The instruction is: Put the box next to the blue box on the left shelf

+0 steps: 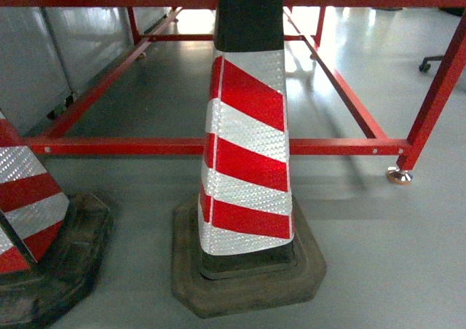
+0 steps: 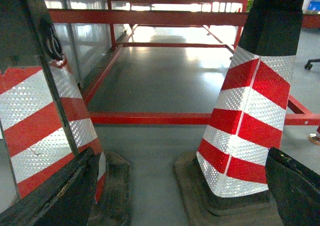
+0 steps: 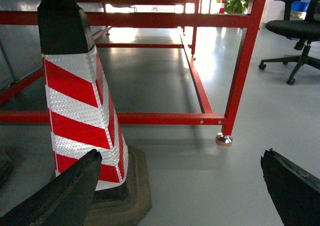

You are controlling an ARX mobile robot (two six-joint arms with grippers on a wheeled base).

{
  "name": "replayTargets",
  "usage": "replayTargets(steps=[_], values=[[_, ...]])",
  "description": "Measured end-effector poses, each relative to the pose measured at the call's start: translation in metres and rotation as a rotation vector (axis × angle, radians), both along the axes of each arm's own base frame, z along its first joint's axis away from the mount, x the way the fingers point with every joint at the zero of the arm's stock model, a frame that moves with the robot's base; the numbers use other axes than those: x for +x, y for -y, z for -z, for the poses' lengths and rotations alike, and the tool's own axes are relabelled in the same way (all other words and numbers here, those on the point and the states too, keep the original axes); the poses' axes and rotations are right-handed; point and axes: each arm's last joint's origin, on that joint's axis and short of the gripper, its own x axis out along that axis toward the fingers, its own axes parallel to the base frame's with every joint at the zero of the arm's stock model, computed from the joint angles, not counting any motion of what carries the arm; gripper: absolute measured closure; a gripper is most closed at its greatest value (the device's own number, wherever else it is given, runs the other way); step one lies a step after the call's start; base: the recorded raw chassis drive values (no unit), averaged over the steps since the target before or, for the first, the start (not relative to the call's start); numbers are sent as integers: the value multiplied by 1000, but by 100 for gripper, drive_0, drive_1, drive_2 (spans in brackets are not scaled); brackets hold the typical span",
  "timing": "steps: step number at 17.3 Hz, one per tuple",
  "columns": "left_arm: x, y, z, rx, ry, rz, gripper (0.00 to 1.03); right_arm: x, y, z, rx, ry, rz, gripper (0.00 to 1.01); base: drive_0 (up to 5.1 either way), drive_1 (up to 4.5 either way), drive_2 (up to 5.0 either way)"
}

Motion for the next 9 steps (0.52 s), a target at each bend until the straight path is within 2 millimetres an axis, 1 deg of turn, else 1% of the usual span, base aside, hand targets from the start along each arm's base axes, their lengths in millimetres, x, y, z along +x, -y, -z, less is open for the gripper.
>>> replayTargets(steps=[9], values=[[0,0,0,0,0,0,5,0,0,0,0,0,0,3,0,0,0]])
